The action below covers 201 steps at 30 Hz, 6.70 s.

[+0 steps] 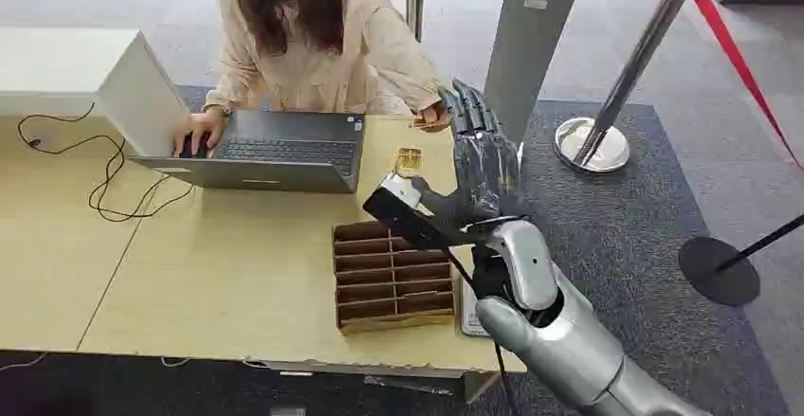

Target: Pass the card to the sensor for recognition and then transmit it.

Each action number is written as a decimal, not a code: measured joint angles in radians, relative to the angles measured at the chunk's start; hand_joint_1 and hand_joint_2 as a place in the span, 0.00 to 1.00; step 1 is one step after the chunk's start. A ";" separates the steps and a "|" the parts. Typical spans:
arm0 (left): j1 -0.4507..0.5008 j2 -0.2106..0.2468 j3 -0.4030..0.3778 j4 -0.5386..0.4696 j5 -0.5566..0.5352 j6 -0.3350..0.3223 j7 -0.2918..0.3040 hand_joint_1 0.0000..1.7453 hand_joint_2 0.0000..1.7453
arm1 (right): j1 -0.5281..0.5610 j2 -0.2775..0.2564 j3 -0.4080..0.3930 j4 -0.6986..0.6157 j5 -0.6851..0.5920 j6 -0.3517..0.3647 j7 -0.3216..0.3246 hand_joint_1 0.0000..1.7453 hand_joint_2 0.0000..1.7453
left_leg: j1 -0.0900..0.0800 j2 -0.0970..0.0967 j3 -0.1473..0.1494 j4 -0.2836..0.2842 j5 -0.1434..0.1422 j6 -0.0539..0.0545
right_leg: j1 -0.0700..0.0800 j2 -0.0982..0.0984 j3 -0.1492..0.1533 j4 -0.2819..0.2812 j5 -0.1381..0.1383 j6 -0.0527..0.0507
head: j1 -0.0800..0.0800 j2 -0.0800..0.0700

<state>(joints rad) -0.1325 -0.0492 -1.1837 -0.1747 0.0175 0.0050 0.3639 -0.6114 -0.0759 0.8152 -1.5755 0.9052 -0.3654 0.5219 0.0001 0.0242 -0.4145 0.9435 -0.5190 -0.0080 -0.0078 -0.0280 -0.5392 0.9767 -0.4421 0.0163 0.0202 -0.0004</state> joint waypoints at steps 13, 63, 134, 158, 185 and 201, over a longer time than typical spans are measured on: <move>-0.006 0.000 -0.001 0.000 -0.006 -0.022 0.016 0.00 0.00 | -0.037 0.082 0.012 0.183 -0.003 -0.041 -0.037 0.00 1.00 | 0.000 0.000 0.000 0.000 0.000 0.000 | 0.000 0.000 0.000 0.000 0.000 0.000 | 0.000 0.000; -0.001 0.000 -0.001 0.000 -0.009 0.000 0.001 0.00 0.00 | -0.039 0.159 0.010 0.262 -0.024 -0.086 -0.076 0.92 1.00 | 0.000 0.000 0.002 0.000 0.001 -0.001 | 0.000 0.000 0.000 0.000 0.000 0.000 | 0.000 0.000; 0.012 0.002 0.078 0.000 0.078 0.003 0.044 0.00 0.00 | 0.683 -0.035 -0.215 -0.229 -0.245 -0.332 -0.370 0.99 1.00 | 0.000 0.001 0.002 0.000 0.000 -0.001 | 0.000 0.000 0.002 0.000 0.000 0.000 | 0.000 0.000; 0.012 0.002 0.083 0.000 0.079 0.003 0.055 0.00 0.00 | 0.698 -0.031 -0.216 -0.048 -0.248 -0.332 -0.389 1.00 1.00 | 0.000 0.001 0.003 0.000 0.001 -0.001 | 0.000 0.000 0.002 0.000 0.000 0.000 | 0.000 0.000; 0.012 0.002 0.083 0.000 0.082 0.003 0.058 0.00 0.00 | 0.699 -0.009 -0.233 0.069 -0.245 -0.333 -0.384 1.00 1.00 | 0.000 0.001 0.003 0.000 0.001 -0.001 | 0.000 0.000 0.002 0.000 0.000 0.000 | 0.000 0.000; 0.012 0.002 0.083 0.000 0.082 0.002 0.062 0.00 0.00 | 0.699 -0.009 -0.232 0.106 -0.232 -0.333 -0.343 1.00 1.00 | 0.000 0.001 0.003 0.000 0.001 -0.001 | 0.000 0.000 0.002 0.000 0.000 0.000 | 0.000 0.000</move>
<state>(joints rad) -0.1206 -0.0473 -1.1006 -0.1747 0.0992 0.0072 0.4257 0.0878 -0.0847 0.5837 -1.4695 0.6733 -0.6981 0.1785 0.0000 0.0251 -0.4119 0.9439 -0.5185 -0.0086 -0.0076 -0.0278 -0.5376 0.9768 -0.4418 0.0161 0.0202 -0.0004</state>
